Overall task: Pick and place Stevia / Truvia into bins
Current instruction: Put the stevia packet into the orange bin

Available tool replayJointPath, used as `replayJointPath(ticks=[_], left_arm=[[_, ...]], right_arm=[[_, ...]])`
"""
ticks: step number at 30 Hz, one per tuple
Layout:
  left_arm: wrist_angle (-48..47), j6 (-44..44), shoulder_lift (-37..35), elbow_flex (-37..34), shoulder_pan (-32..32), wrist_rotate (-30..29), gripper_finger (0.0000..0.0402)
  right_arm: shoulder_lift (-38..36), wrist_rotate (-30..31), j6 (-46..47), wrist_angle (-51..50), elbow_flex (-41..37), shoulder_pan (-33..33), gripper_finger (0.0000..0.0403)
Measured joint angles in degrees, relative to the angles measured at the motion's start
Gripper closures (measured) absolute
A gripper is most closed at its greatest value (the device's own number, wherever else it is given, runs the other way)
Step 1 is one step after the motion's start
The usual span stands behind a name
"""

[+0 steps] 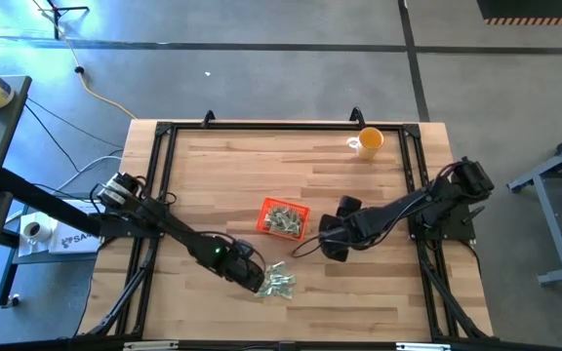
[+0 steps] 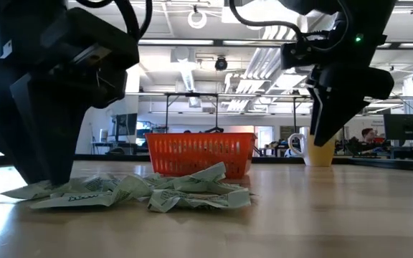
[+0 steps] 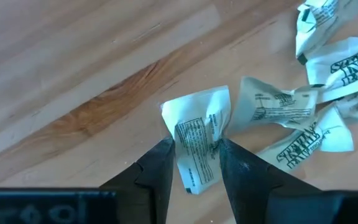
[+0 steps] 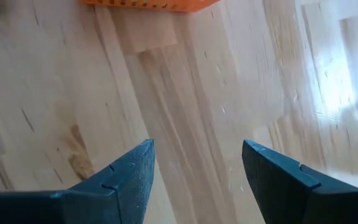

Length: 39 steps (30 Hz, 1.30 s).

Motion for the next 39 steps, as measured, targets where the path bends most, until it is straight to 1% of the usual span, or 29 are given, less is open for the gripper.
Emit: replayJointPath(ticks=[2,4,6,10,11,13,15,18,21,24,26,29,30,33,35,39], left_arm=[[-1.01,-0.02,0.34,0.09,-0.04,-0.91,0.0243],[-2.42,-0.02,0.45,0.12,-0.03,-1.95,0.0264],[-4.30,0.59,0.52,0.17,0.22,-3.08,0.0295],[-7.79,4.70,0.10,0.04,2.36,-6.75,0.0372],[-8.05,5.56,-0.48,-0.06,3.12,-6.98,0.0378],[-9.00,7.71,-2.00,-0.32,4.83,-8.74,0.0376],[-11.01,9.37,-4.35,-0.75,7.05,-11.61,0.0360],[-14.28,12.56,-10.52,0.10,10.64,-13.53,0.0342],[-15.43,19.33,-16.44,1.09,13.60,-15.10,0.0355],[-9.93,27.84,-19.60,1.92,17.71,-15.71,0.0377],[-6.49,32.43,-19.87,2.50,20.73,-14.26,0.0378],[-1.98,36.47,-17.24,2.36,25.07,-8.86,0.0364],[0.63,37.36,-16.08,2.37,26.16,-6.92,0.0353],[3.09,38.12,-13.92,2.35,28.06,-2.24,0.0306],[2.32,38.10,-13.26,2.45,28.00,-1.10,0.0273],[0.29,37.53,-13.66,2.38,27.64,-1.70,0.0219]], right_arm=[[0.00,-0.11,-0.17,-0.06,0.00,-0.37,0.0169],[-0.12,-0.08,-0.45,-0.05,0.00,-0.35,0.0169],[-0.66,0.13,-0.76,0.00,0.00,-0.32,0.0169],[-3.88,2.35,0.57,-0.02,0.00,-0.20,0.0169],[-4.91,3.09,0.92,-0.08,0.00,-0.22,0.0169],[-7.43,4.32,1.76,-0.51,0.00,-0.48,0.0169],[-9.96,5.60,2.94,-1.35,0.02,-0.94,0.0169],[-13.59,7.17,4.49,-3.88,0.02,-1.53,0.0169],[-16.77,7.78,5.21,-5.53,0.02,-1.91,0.0169],[-18.52,7.76,5.16,-5.79,0.02,-2.06,0.0169],[-18.86,7.64,5.18,-5.84,0.02,-2.21,0.0169],[-18.58,7.27,5.29,-6.00,0.02,-2.60,0.0169],[-18.33,7.10,5.34,-5.99,0.02,-2.63,0.0169],[-17.62,6.57,5.45,-6.08,0.02,-2.60,0.0169],[-17.29,5.43,5.55,-6.16,0.02,-2.60,0.0169],[-16.91,5.02,6.41,-7.02,0.11,-2.58,0.0169]])
